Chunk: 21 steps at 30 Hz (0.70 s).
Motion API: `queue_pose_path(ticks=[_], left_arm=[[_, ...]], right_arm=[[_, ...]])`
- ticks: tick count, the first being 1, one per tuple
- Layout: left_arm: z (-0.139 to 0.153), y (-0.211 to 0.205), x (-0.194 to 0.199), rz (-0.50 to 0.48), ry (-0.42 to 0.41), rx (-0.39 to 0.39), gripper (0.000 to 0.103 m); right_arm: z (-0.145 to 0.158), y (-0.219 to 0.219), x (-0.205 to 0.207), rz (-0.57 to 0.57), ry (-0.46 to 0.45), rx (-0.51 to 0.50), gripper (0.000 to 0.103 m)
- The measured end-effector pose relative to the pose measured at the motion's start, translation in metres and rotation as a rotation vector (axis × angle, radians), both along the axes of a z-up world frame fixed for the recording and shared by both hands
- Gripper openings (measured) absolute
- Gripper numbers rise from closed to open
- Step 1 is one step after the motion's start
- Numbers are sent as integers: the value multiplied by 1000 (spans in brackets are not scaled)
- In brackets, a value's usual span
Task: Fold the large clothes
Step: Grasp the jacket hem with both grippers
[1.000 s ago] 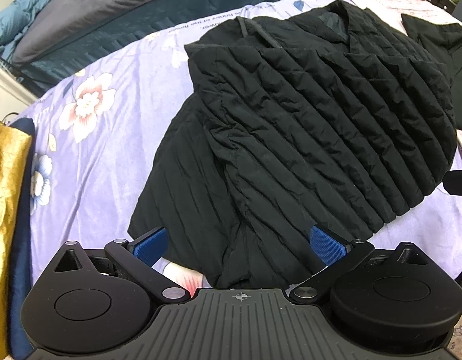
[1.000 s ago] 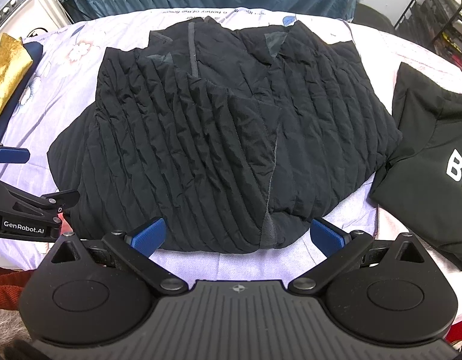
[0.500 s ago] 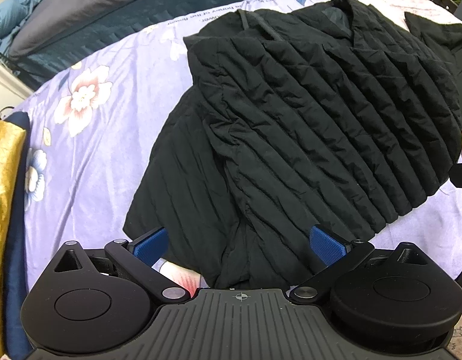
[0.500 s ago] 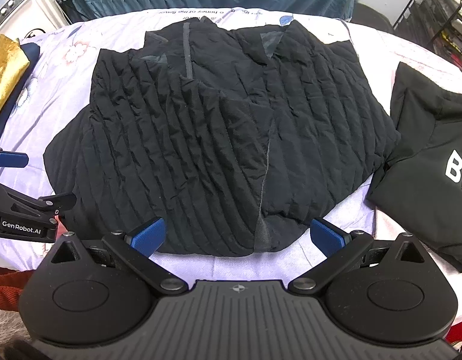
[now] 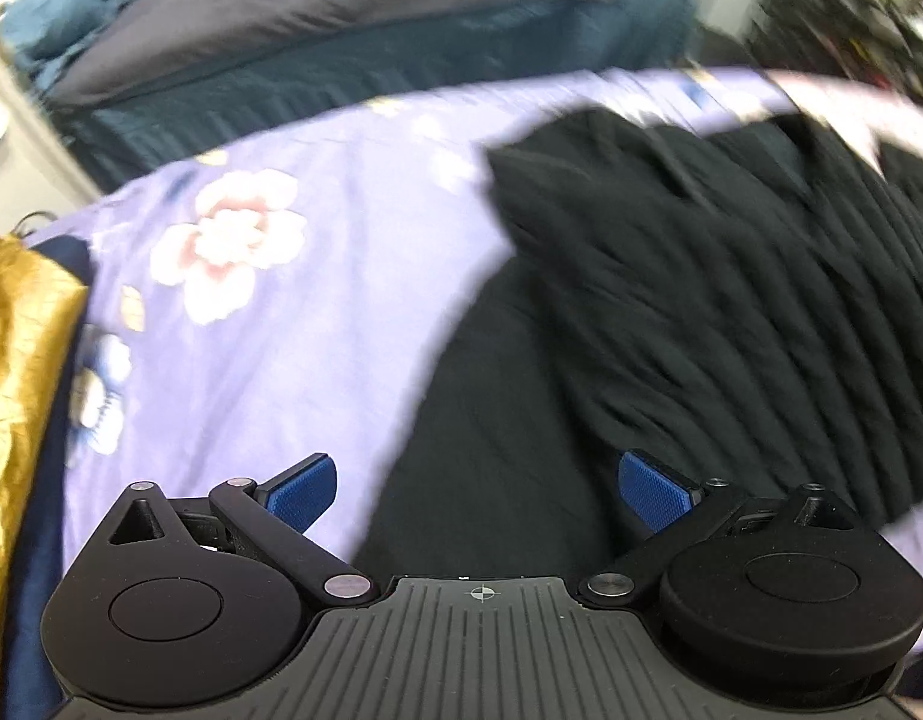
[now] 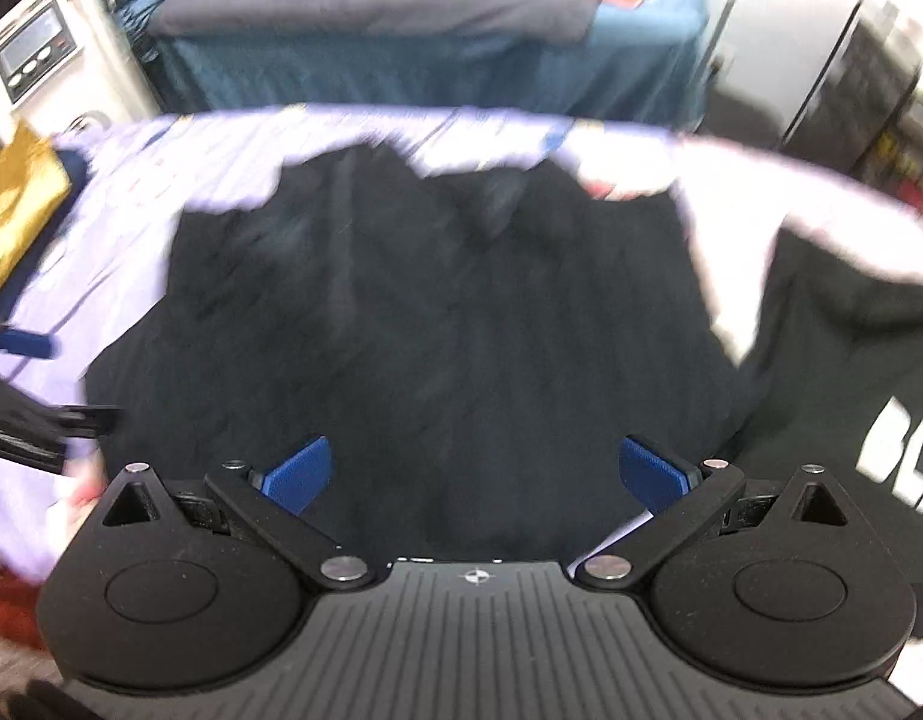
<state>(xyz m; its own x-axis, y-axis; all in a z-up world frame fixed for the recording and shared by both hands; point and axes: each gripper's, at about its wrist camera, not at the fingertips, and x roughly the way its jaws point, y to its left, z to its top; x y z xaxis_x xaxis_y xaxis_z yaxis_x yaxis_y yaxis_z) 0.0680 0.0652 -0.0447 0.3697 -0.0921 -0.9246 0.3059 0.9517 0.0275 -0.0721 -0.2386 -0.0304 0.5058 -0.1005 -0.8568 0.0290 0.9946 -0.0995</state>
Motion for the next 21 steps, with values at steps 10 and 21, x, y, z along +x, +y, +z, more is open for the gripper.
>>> queue_pose_path(ticks=[10,21], left_arm=[[-38,44,51,102,17,-29,103],[-103,32,92,85,81,-105,103]], right_arm=[[-34,-84,167,-97,-136,-21,99],[-114,-142,234,-202,0,-85,93]])
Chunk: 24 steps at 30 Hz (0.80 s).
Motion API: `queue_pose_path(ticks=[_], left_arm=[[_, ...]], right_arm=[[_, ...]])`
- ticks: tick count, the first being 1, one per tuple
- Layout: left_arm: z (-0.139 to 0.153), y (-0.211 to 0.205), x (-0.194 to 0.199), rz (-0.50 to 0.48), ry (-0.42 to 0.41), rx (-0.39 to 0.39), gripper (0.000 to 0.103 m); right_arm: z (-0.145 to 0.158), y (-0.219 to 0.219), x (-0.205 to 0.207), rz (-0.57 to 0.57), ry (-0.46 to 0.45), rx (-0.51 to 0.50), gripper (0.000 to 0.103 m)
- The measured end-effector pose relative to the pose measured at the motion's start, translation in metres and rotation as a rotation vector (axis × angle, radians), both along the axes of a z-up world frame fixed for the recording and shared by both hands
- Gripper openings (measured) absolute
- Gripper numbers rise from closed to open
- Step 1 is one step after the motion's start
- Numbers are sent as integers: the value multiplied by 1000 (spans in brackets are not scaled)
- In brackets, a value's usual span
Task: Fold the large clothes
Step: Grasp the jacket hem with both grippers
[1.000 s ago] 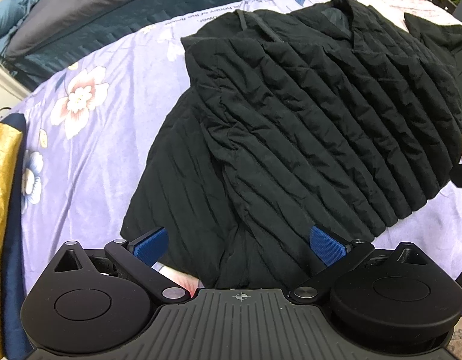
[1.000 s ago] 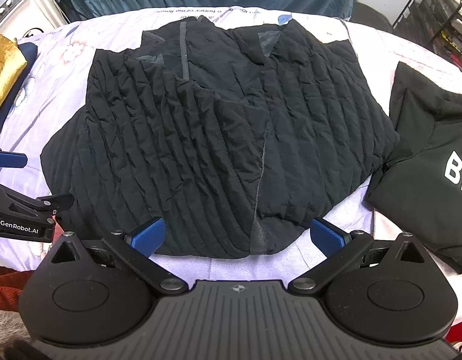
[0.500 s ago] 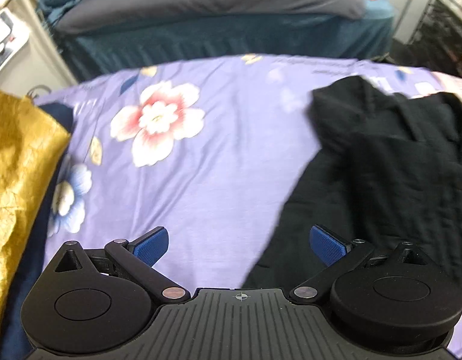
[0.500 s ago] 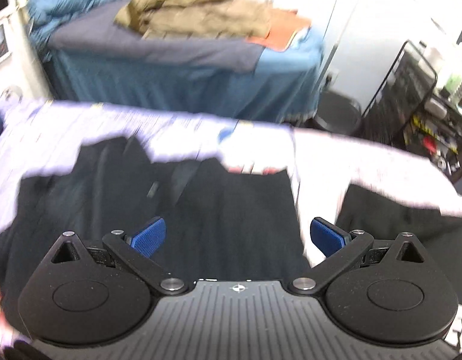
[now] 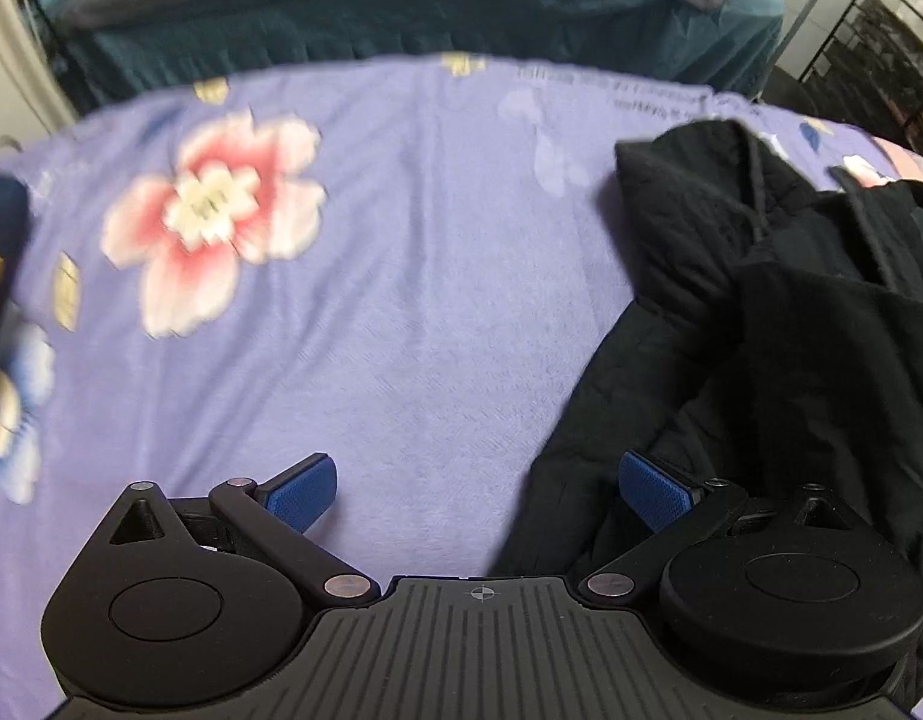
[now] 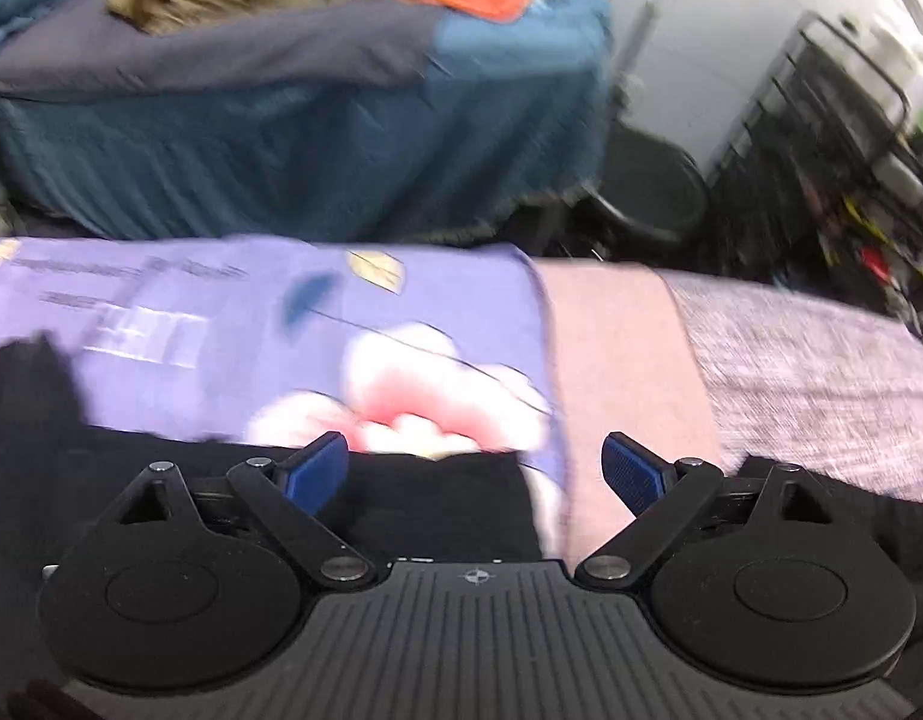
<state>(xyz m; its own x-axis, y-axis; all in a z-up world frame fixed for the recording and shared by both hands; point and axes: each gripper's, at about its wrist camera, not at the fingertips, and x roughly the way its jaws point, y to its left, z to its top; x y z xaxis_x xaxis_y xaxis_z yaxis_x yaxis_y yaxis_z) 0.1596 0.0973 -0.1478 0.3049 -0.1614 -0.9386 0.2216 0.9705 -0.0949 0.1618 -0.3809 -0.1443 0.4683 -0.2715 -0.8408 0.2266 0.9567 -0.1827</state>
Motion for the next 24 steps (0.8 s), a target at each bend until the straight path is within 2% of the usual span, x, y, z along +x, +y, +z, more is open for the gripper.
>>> queue_pose_path(ticks=[1,3,5,6,7,8,9,10,11,12,14,17,21,24], left_arm=[[-6,-1,2,5,17,-22,103],[-15,-6,2,5,47,-72,103],[-22,-13,0,-1,99,-165,103],[-24,-17,-1,-6,121,-214,103],[-27,-23,-2,-10,143,-256,103],[-28,-29,-4,-10,147,-263,103],[-27,-35,-7,-14,135,-242,103],[-27,-38,-8,-21,130,-227,103],[-26,-39,-8,-19,135,-235,103],[-23,-38,-9,-8,138,-252,98],[-9,-34,-11,-2,120,-294,79],[17,-36,-17,-35,78,-323,65],[71,-45,-19,-64,-38,-401,57],[136,-41,-22,-68,-196,-478,49]], right_arm=[[-8,-13,-1,-41,20,47,95],[-28,-35,-10,-113,63,240,96],[-41,-47,-24,-167,42,384,96],[-41,-47,-30,-180,6,402,95],[-40,-43,-35,-171,-26,419,84],[-38,-37,-38,-138,-39,452,66],[-35,-29,-40,-120,-31,443,59],[-32,-23,-42,-107,-26,419,47],[-27,-19,-46,-99,-33,411,41],[-20,-19,-53,-107,-64,440,32],[-2,-22,-68,-115,-135,525,26],[35,-8,-94,-33,-226,620,21],[89,14,-124,38,-341,766,19],[140,30,-137,113,-435,844,18]])
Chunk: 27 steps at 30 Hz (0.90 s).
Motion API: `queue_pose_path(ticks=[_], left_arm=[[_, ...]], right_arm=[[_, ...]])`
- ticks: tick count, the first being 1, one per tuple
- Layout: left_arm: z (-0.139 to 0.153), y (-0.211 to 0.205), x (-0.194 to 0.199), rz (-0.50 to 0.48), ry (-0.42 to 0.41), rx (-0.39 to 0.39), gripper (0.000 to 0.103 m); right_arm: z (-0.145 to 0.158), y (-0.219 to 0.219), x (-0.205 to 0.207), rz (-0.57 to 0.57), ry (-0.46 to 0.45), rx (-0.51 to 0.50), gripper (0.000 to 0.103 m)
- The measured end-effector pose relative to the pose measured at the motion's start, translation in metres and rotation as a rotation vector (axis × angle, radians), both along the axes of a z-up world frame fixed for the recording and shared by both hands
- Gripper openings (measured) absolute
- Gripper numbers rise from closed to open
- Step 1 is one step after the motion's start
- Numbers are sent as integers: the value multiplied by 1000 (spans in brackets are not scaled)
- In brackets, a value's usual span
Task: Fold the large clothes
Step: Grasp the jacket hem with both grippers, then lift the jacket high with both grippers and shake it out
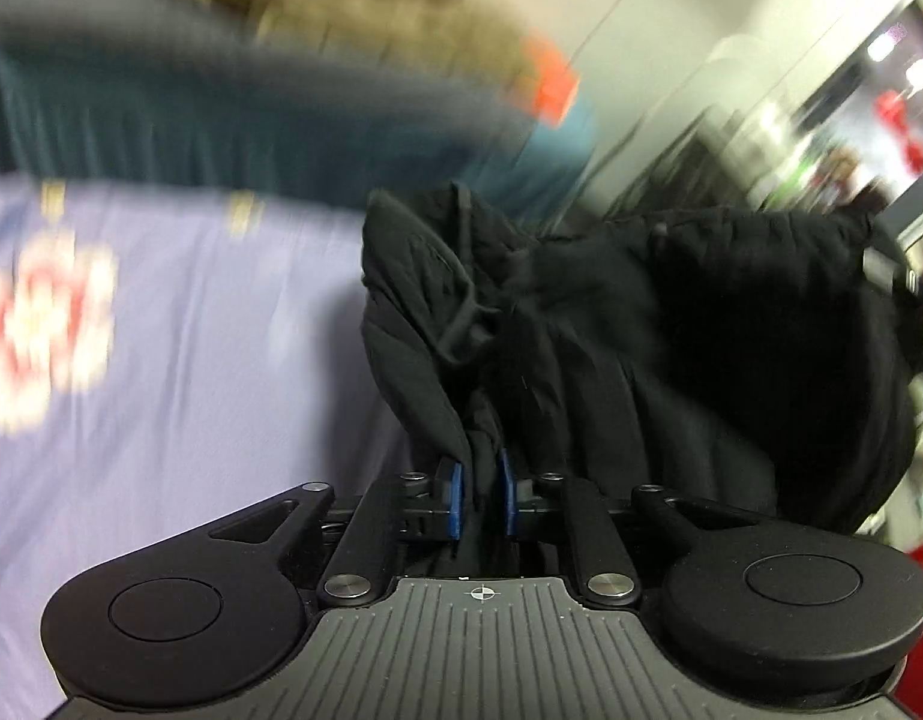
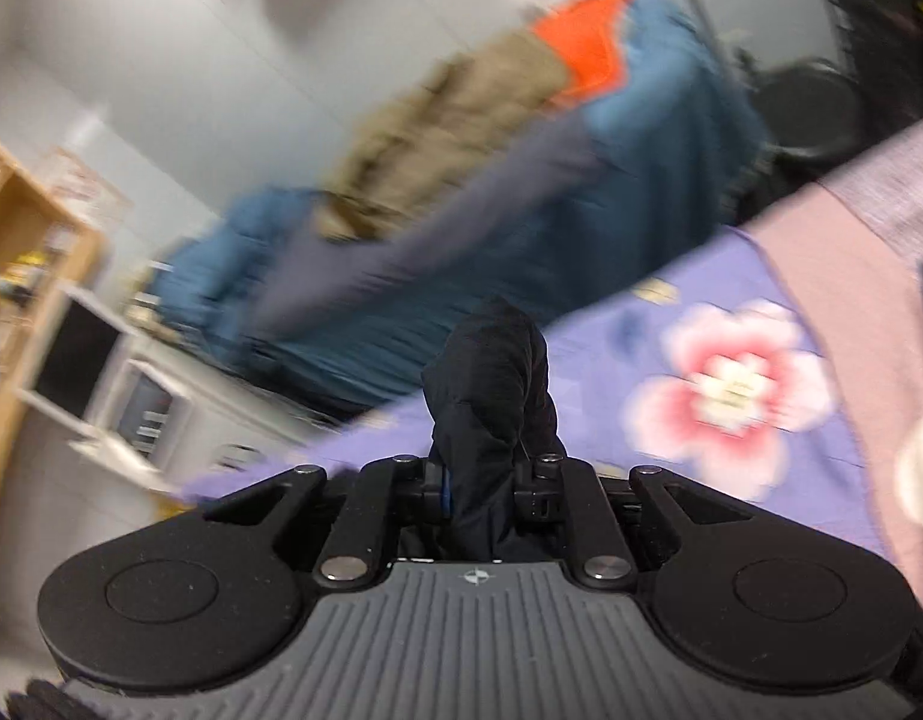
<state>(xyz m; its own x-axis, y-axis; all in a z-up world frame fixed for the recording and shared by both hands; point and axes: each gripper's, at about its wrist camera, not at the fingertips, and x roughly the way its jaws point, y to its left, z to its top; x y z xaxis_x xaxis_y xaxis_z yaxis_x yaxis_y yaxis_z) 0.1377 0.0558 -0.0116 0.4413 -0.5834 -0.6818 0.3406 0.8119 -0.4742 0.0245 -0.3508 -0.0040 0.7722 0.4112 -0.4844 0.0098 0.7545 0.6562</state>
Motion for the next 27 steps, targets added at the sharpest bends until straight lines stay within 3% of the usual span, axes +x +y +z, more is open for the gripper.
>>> queue_pose_path(ticks=[3,5,8,10,12,15,16,18,19,22,24,25,26,27], left_arm=[[71,24,-20,-3,-184,-97,24],[103,44,-43,-30,-288,-151,24],[106,57,-74,-35,-289,-35,26],[83,67,-92,-22,-227,44,26],[51,73,-101,9,-86,80,26],[15,72,-108,39,47,39,31],[7,68,-110,51,71,59,32],[-4,62,-110,45,91,91,31],[-5,59,-110,45,92,97,35],[-13,60,-103,42,90,90,99],[-14,58,-103,66,81,90,103],[-17,59,-103,58,72,68,103],[-17,56,-99,42,67,57,103],[-19,53,-96,20,57,59,103]], right_arm=[[58,14,-24,95,-182,13,18],[88,19,-50,173,-278,14,18],[104,19,-92,281,-312,16,18],[88,19,-119,362,-252,33,19],[54,25,-140,398,-105,30,22],[-11,36,-155,238,200,-97,33],[-28,40,-157,187,267,-166,35],[-54,56,-159,144,313,-313,35],[-59,65,-158,146,325,-370,35],[-64,92,-154,140,281,-504,38],[-61,97,-145,98,256,-568,43],[-64,99,-144,71,253,-574,52],[-62,98,-139,44,258,-575,68],[-65,97,-132,37,263,-570,75]])
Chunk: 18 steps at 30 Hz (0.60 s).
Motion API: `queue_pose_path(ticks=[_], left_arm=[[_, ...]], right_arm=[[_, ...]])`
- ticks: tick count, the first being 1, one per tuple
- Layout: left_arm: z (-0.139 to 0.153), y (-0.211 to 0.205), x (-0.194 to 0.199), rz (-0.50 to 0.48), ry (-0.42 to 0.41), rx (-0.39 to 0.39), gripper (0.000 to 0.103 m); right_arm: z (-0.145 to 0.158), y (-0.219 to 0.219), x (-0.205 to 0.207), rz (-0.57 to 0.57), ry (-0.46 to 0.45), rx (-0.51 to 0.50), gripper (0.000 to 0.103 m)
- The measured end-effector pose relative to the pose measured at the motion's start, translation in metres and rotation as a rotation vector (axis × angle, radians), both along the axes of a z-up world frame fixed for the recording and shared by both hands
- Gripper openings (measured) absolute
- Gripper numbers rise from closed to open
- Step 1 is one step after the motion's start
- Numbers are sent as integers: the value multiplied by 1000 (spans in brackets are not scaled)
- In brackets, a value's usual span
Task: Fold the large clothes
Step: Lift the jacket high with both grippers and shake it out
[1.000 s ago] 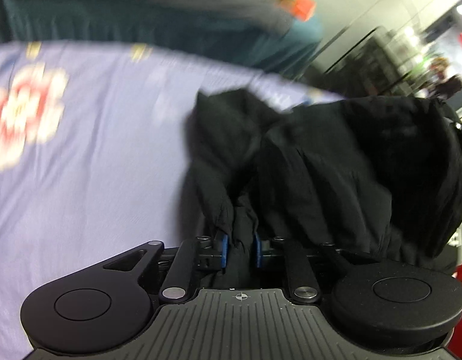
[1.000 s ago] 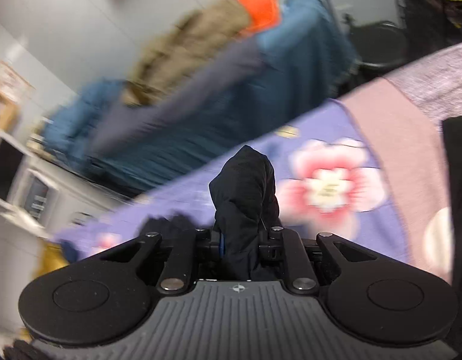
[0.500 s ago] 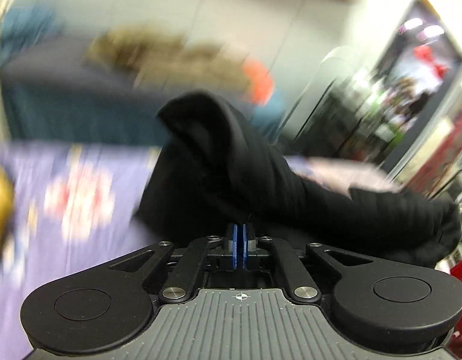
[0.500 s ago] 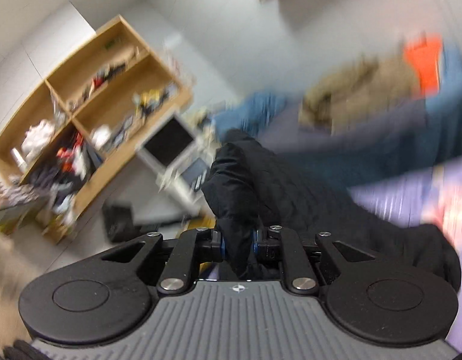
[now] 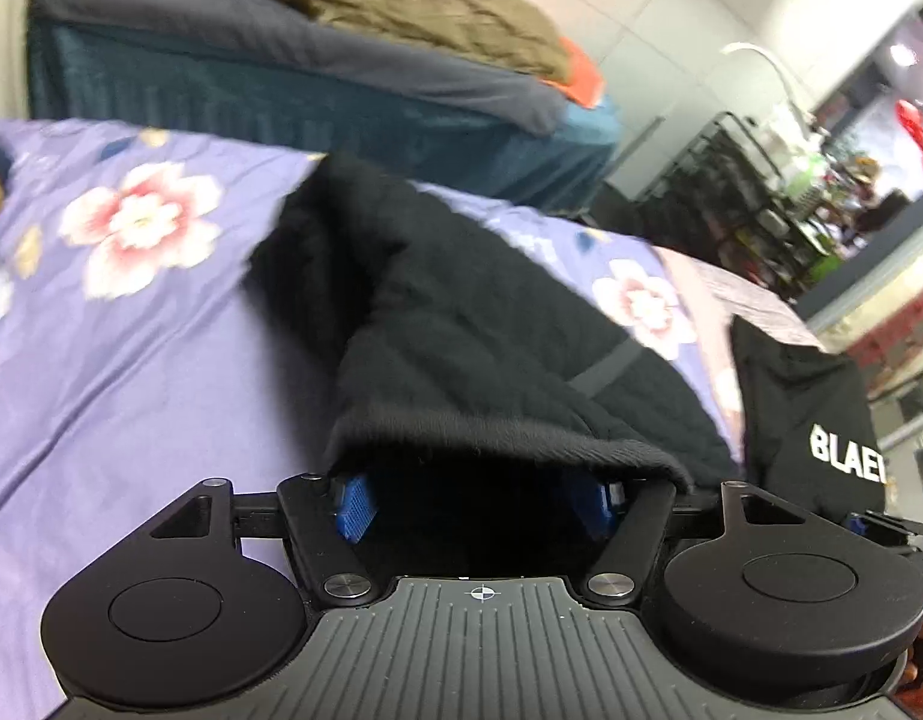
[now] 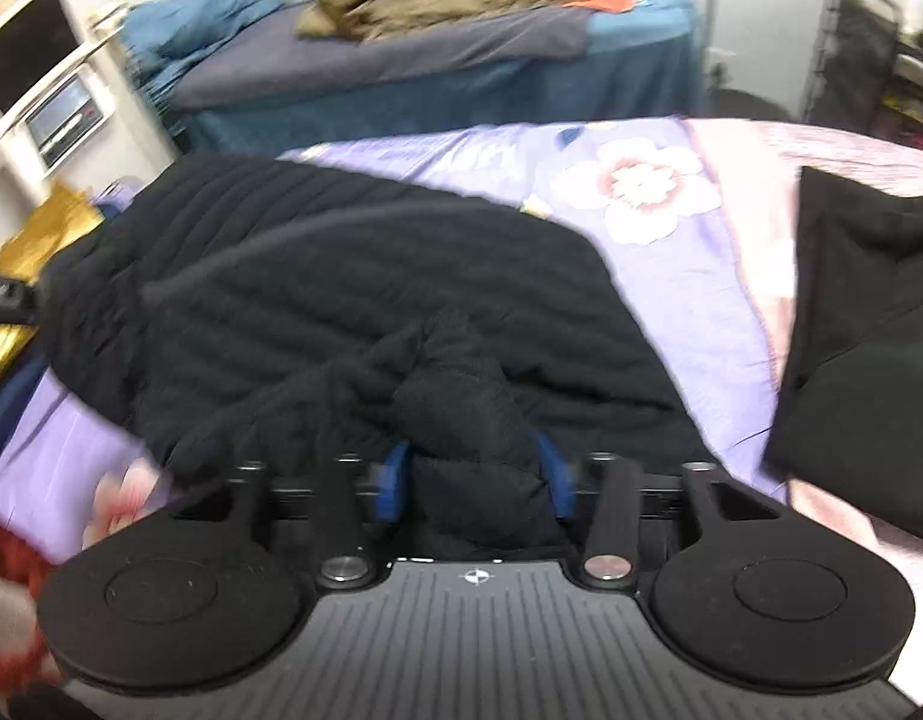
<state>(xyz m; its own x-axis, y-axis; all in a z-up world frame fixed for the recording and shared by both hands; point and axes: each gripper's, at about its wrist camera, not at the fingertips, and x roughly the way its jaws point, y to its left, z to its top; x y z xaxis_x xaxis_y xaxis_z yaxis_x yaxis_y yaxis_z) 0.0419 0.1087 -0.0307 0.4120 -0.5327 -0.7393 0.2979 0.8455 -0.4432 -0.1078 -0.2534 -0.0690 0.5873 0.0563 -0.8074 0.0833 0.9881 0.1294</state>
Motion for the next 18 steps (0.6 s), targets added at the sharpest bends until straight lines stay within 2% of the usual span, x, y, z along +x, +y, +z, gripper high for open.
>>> queue_pose_path(ticks=[2,3,4,6,7,8,10,12,13,15,16,17,18], left_arm=[[4,-22,7,-51,-40,35,103],[7,-33,10,-73,-67,49,103],[9,-42,12,-92,-87,49,103],[15,-57,18,-132,-113,26,103],[17,-63,21,-143,-117,17,103],[20,-69,24,-155,-123,12,103],[25,-81,26,-181,-136,4,103],[31,-93,30,-213,-144,-22,103],[33,-98,30,-230,-149,-26,103],[34,-109,30,-257,-157,-19,103],[33,-111,30,-272,-151,-18,103],[32,-112,30,-284,-141,-18,103],[31,-112,31,-294,-133,-16,103]], right_arm=[[3,5,-7,37,-15,0,75],[8,11,-7,69,-27,-30,80],[8,19,-13,100,-43,-83,91],[14,39,-20,162,-107,-247,97],[14,48,-23,204,-129,-298,97],[15,54,-23,252,-133,-307,97],[8,65,-23,357,-83,-261,99],[-1,79,-21,435,-41,-223,99],[-7,88,-20,460,-45,-242,99],[-21,105,-17,470,-77,-366,97],[-32,108,-11,442,-70,-427,93],[-41,108,-3,415,-37,-445,89],[-51,106,6,391,17,-437,79]])
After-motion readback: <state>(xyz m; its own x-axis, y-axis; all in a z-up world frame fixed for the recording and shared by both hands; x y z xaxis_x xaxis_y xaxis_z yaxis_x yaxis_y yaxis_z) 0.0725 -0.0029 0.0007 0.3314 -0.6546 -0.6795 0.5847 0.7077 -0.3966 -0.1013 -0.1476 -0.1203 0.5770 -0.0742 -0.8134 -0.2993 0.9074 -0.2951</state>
